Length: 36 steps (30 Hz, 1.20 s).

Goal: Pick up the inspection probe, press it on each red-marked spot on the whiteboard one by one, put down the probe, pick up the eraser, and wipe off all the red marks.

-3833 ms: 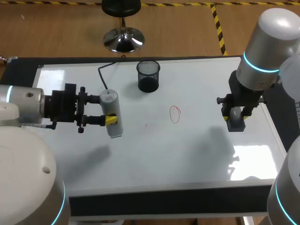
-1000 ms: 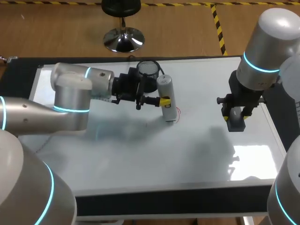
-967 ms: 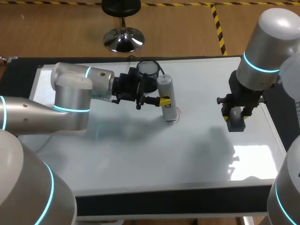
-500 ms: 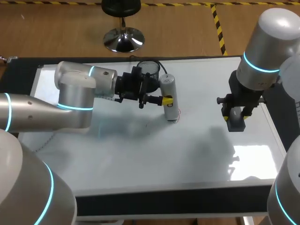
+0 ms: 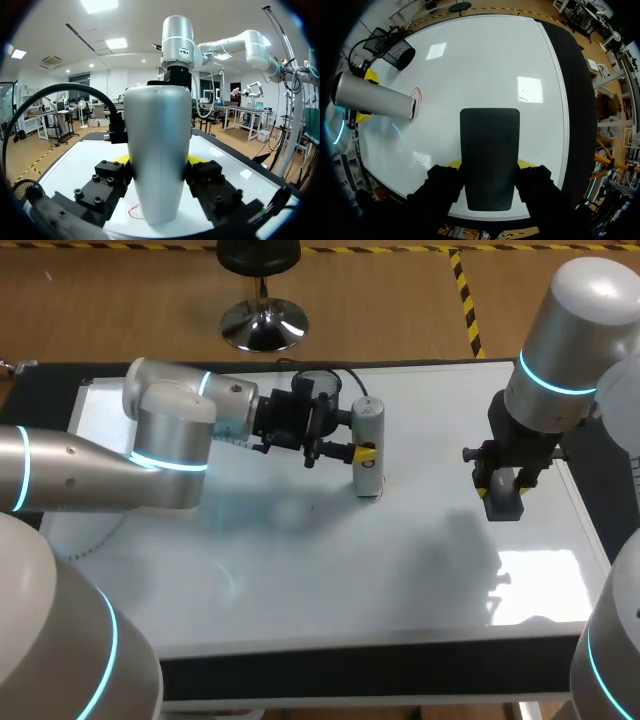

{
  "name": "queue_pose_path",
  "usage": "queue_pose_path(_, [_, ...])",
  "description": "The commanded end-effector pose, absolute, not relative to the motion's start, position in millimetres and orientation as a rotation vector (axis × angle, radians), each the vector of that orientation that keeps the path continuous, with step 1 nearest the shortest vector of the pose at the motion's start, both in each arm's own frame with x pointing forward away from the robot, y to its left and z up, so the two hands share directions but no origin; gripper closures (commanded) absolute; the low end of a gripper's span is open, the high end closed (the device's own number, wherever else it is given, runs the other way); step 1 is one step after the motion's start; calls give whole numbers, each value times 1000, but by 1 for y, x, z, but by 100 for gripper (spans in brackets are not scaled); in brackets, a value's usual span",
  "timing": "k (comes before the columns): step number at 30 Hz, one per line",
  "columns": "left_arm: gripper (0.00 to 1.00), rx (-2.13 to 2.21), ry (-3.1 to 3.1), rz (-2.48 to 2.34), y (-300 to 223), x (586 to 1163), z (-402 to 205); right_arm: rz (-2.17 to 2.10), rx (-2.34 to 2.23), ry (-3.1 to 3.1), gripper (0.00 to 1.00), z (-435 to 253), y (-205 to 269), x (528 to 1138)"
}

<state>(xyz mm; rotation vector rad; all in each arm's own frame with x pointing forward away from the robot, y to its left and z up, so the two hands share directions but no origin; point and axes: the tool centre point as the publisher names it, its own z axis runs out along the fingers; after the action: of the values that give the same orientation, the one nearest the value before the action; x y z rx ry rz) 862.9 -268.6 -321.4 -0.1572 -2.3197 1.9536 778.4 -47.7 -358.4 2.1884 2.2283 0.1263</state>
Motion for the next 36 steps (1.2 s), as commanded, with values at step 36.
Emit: queue_pose_path(36, [100,-110,-2382,1915,-261,845,-358,129,2187,2230,100,-358,-48,778])
